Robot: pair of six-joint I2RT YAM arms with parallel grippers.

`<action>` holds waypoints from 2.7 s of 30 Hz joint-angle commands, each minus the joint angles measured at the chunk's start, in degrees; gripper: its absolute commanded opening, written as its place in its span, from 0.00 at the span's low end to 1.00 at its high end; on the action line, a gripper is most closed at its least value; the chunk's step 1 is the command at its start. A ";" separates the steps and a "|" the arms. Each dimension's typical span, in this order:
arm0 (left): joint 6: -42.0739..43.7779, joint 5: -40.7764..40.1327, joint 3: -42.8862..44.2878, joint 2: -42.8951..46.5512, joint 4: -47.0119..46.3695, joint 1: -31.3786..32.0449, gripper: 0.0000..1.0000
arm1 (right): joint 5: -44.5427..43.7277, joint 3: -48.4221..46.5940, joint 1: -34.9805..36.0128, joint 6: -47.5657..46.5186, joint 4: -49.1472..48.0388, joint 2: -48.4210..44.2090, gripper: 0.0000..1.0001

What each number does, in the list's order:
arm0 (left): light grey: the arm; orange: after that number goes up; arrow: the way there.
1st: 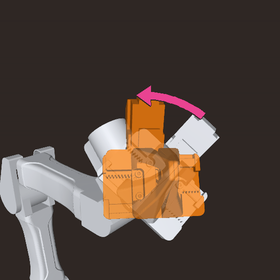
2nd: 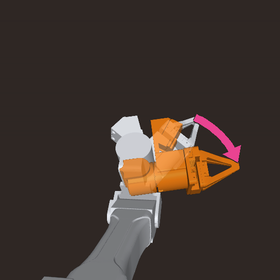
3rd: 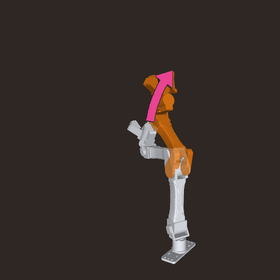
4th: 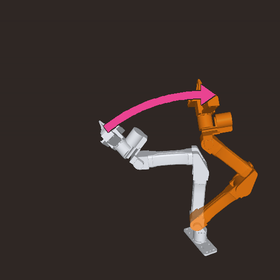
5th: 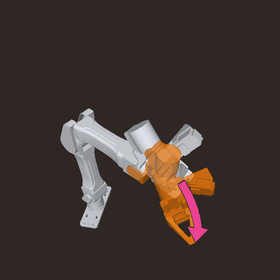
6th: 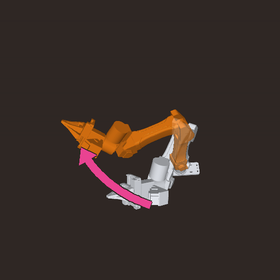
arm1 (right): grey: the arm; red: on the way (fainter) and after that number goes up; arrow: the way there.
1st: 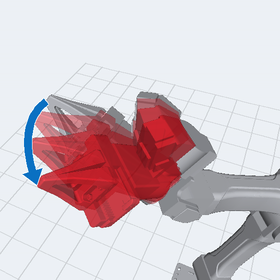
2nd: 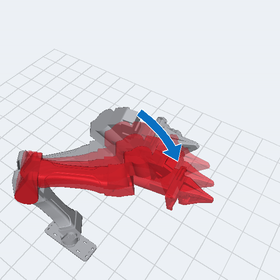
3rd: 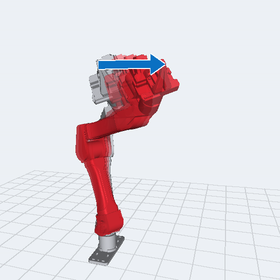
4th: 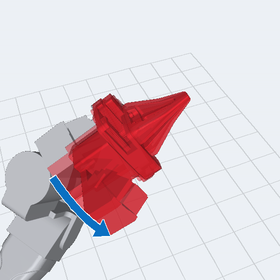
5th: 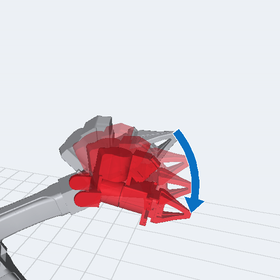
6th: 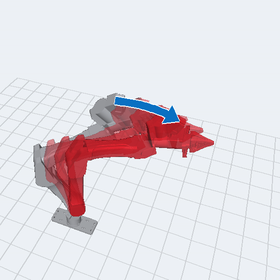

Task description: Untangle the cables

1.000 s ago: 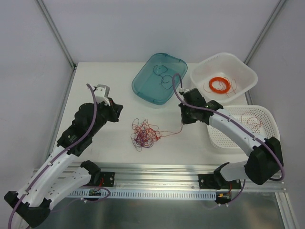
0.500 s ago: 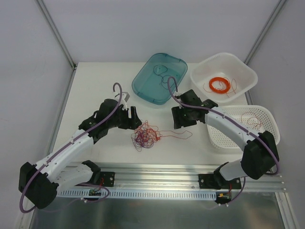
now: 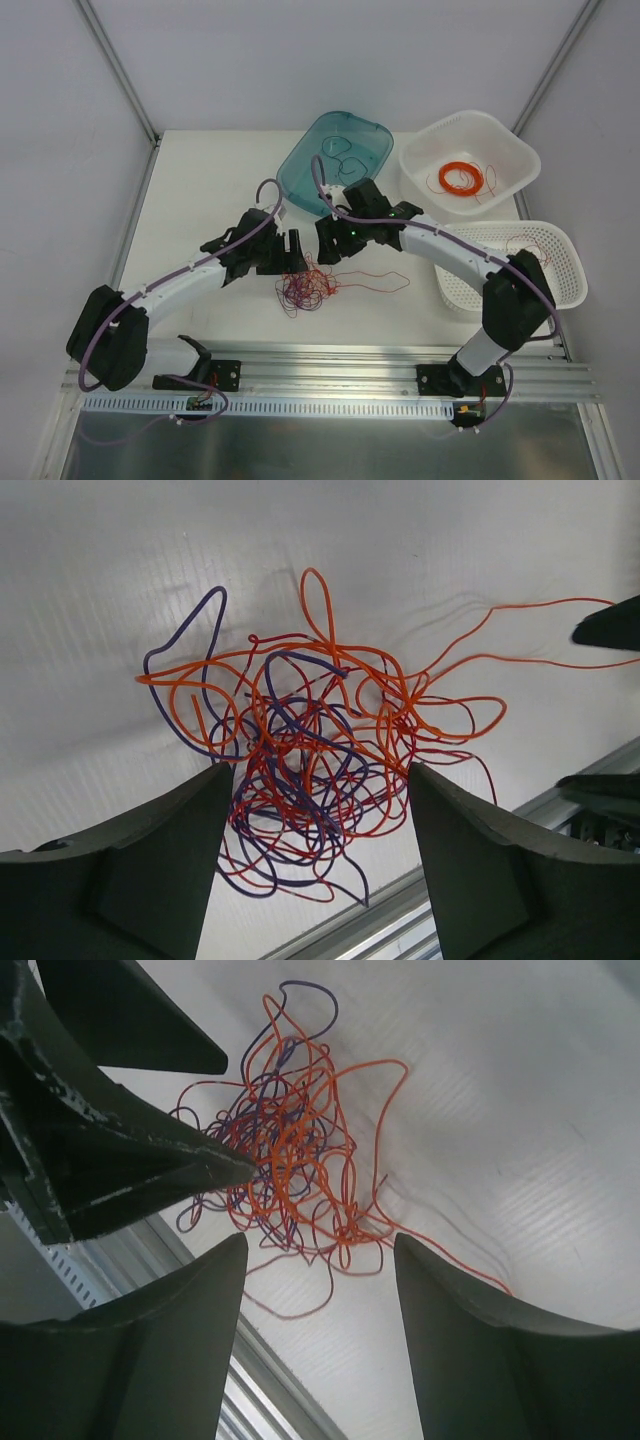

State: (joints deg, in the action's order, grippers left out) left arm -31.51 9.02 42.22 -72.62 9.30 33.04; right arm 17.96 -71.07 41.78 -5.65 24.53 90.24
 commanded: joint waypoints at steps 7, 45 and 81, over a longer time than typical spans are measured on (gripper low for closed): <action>-3.30 -0.49 1.20 -9.02 -4.82 1.06 0.66 | 7.71 -2.06 0.94 -0.42 -8.80 8.73 0.42; -3.21 -17.80 -0.82 -11.51 8.10 -8.51 0.00 | -11.17 -17.52 -22.18 -6.83 5.09 -41.89 0.01; 16.99 -15.88 -2.31 36.31 13.64 -11.15 0.99 | -4.94 -15.29 -16.29 1.17 18.42 -29.77 0.01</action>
State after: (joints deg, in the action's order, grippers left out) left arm -18.13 -7.92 39.68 -39.59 23.33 21.76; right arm 15.51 -75.20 25.08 -2.90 40.03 61.21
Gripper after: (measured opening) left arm 0.992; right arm 0.015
